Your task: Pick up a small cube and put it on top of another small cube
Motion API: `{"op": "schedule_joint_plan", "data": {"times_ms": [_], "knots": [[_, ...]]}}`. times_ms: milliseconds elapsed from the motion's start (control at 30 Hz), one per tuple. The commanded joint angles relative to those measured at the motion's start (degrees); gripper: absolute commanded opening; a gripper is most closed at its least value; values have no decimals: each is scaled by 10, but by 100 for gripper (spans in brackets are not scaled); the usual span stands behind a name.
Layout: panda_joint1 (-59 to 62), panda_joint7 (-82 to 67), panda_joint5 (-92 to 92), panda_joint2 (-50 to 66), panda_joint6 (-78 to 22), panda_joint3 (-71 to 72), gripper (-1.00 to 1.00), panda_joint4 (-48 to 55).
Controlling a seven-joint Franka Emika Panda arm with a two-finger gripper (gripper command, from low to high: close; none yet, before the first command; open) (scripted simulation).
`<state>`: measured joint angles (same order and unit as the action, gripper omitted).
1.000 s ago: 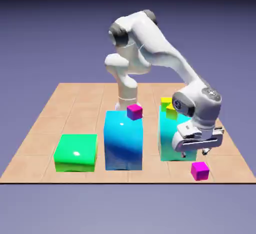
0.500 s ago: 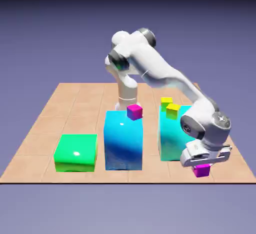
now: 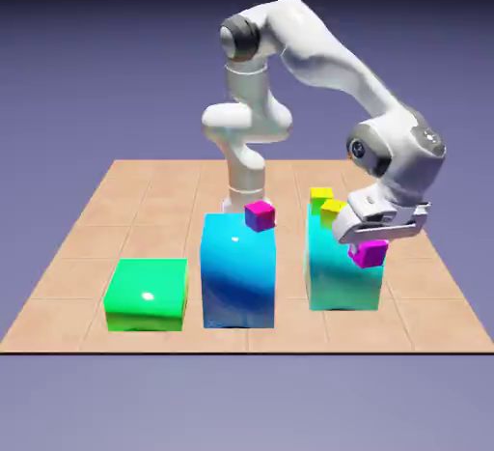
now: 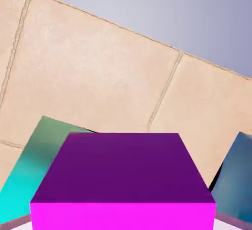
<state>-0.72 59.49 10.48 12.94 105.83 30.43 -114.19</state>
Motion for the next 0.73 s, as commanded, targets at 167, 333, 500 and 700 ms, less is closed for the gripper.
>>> {"op": "schedule_joint_plan", "data": {"times_ms": [167,333,500,700], "knots": [[-36,-80,-68,-125,-40,-53,-100,-54],[-66,-147,-126,-228,-73,-98,-100,-98],[-76,-169,-145,-257,-37,-110,-100,-154],[-77,-168,-146,-253,-4,-108,100,-184]]}}
